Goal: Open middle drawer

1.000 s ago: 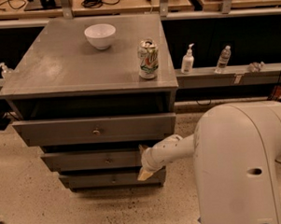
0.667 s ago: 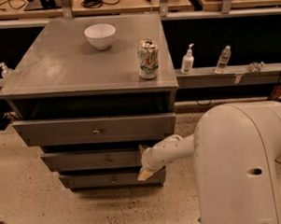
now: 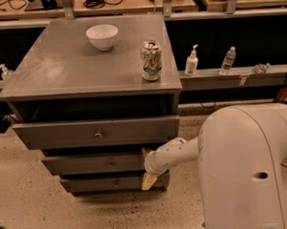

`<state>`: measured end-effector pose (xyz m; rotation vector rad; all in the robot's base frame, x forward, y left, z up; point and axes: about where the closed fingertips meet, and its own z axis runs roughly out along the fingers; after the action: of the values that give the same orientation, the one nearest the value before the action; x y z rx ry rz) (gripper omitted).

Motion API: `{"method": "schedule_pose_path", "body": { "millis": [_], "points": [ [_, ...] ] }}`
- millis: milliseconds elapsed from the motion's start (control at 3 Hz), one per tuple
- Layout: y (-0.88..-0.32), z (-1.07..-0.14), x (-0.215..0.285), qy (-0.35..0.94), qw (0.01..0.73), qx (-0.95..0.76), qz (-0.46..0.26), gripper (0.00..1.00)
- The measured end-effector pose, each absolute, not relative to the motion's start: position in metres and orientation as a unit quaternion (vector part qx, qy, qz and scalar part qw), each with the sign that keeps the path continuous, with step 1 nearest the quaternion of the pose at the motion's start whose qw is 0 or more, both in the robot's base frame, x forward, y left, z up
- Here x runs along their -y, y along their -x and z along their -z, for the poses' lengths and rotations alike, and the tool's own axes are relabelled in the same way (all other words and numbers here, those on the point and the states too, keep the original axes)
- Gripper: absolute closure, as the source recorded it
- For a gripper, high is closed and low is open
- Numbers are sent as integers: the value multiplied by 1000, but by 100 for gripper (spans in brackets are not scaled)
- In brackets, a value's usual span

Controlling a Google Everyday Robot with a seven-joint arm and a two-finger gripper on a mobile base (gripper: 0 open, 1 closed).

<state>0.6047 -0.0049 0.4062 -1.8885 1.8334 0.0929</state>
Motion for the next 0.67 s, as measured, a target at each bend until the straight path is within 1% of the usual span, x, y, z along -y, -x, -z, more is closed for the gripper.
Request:
{"method": "schedule_pose_path", "body": {
  "millis": [333, 667],
  "points": [
    [-605, -406, 5, 694, 251, -674, -34, 0],
    [-607, -408, 4, 696, 252, -672, -31, 0]
  ]
}}
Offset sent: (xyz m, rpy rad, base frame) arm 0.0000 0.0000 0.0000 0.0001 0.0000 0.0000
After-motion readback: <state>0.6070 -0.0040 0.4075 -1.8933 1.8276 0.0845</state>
